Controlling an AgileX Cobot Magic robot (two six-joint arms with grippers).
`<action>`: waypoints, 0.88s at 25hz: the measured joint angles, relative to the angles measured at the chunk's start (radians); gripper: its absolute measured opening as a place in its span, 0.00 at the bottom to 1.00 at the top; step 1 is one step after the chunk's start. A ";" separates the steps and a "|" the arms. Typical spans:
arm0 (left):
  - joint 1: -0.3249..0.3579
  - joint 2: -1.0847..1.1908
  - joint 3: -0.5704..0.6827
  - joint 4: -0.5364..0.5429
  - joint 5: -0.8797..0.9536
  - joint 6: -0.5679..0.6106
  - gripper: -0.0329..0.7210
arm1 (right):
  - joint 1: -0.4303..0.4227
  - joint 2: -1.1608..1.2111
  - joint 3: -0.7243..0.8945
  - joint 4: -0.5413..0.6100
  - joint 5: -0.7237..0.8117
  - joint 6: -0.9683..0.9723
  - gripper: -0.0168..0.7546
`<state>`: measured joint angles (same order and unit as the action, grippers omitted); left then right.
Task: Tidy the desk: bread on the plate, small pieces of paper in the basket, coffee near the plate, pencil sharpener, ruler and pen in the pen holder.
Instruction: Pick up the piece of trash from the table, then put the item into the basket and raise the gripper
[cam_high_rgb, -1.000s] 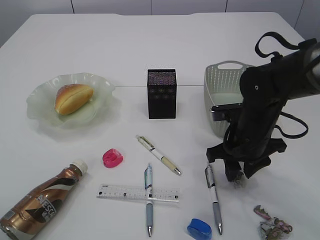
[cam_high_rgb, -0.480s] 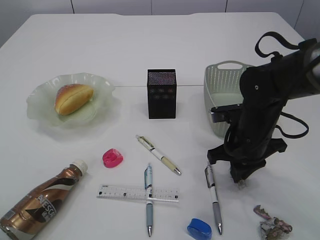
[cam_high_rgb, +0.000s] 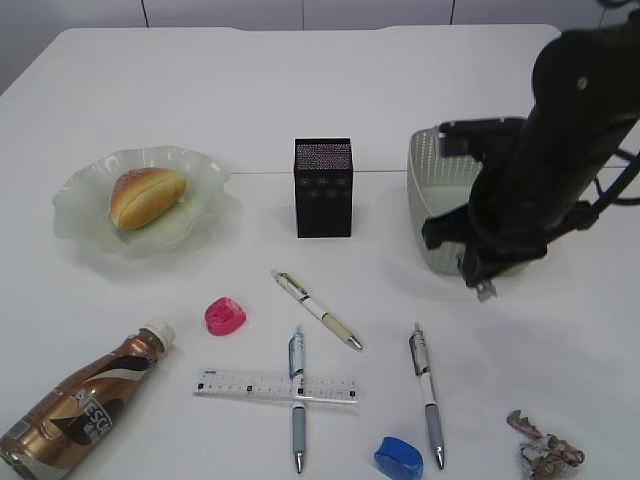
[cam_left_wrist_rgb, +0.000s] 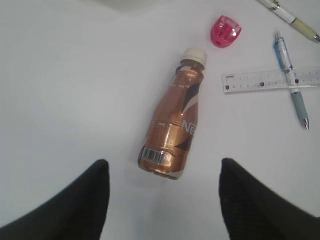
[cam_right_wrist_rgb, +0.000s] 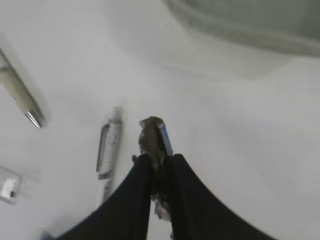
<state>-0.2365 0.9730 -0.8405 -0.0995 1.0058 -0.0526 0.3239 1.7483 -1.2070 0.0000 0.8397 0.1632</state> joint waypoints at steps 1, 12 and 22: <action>0.000 0.000 0.000 0.000 0.000 0.000 0.71 | 0.000 -0.024 -0.021 0.000 0.000 0.000 0.13; 0.000 0.000 0.000 -0.011 0.000 -0.001 0.71 | -0.023 0.052 -0.337 -0.206 -0.002 0.166 0.13; 0.000 0.000 0.000 -0.034 -0.002 -0.001 0.71 | -0.029 0.274 -0.465 -0.286 0.021 0.235 0.46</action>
<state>-0.2365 0.9730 -0.8405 -0.1330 1.0036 -0.0541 0.2950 2.0224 -1.6722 -0.2865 0.8604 0.3982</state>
